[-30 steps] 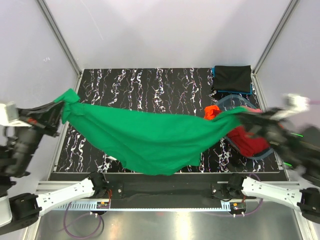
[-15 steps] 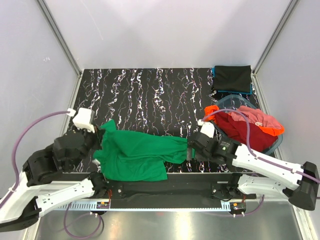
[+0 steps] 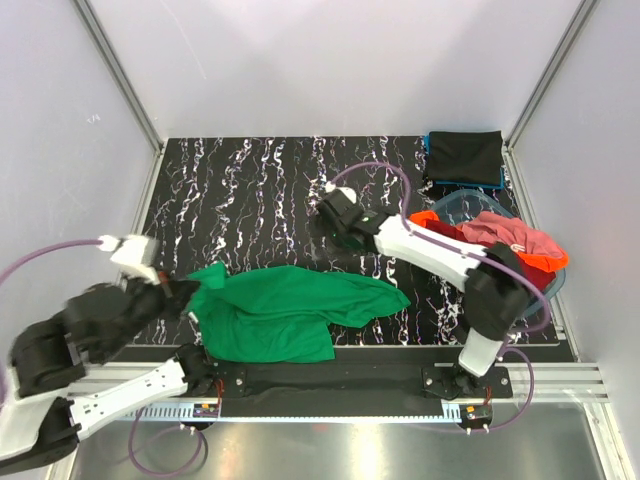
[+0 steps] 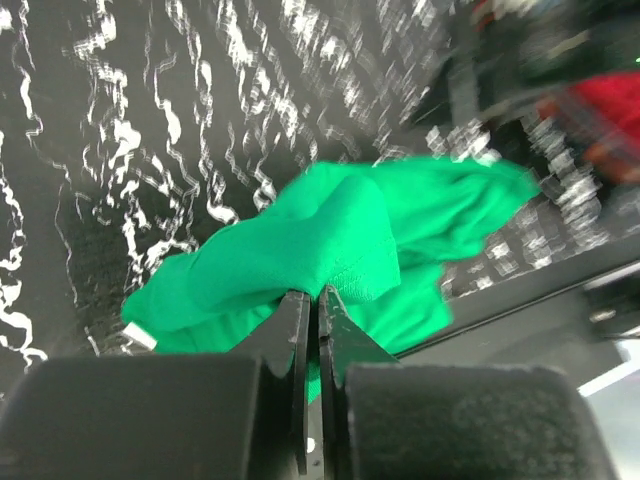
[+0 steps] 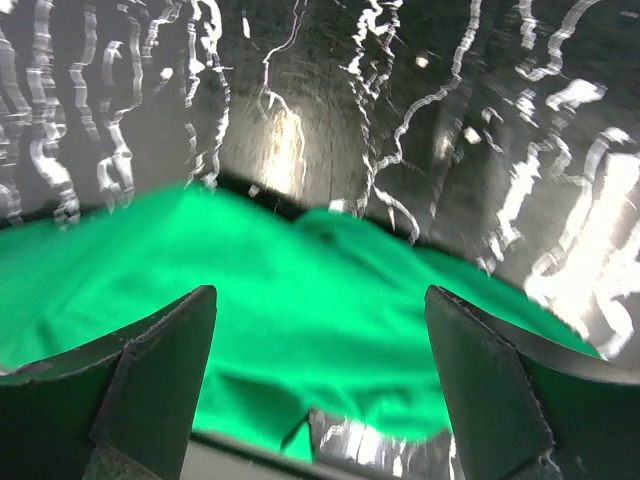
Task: Fold and stack the t-shirts
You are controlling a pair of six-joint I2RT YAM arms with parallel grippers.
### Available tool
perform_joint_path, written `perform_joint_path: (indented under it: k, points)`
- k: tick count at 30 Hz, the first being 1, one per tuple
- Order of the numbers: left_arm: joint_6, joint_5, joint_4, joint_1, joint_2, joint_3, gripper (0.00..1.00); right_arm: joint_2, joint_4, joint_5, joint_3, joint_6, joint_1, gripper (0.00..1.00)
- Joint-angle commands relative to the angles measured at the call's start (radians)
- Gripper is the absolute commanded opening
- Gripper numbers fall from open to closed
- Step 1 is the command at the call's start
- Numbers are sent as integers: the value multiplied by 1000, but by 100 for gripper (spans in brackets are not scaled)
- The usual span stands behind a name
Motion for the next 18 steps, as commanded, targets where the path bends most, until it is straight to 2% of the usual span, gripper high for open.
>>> perform_joint_path:
  k: [1, 5, 8, 13, 18]
  points:
    - [-45, -20, -76, 2, -45, 116, 1, 90, 16, -68, 47, -70, -4, 90]
    - [-64, -43, -155, 2, -62, 193, 2, 167, 19, -85, 14, -59, -23, 88]
    - [-71, -37, -176, 2, -77, 190, 2, 194, 25, -94, -9, -51, -23, 87]
    - [-71, 3, -183, 2, -105, 224, 1, 207, 40, -92, -61, -42, -23, 84]
    - [-71, -17, -199, 2, -132, 284, 1, 202, 60, -91, -117, -32, -24, 81]
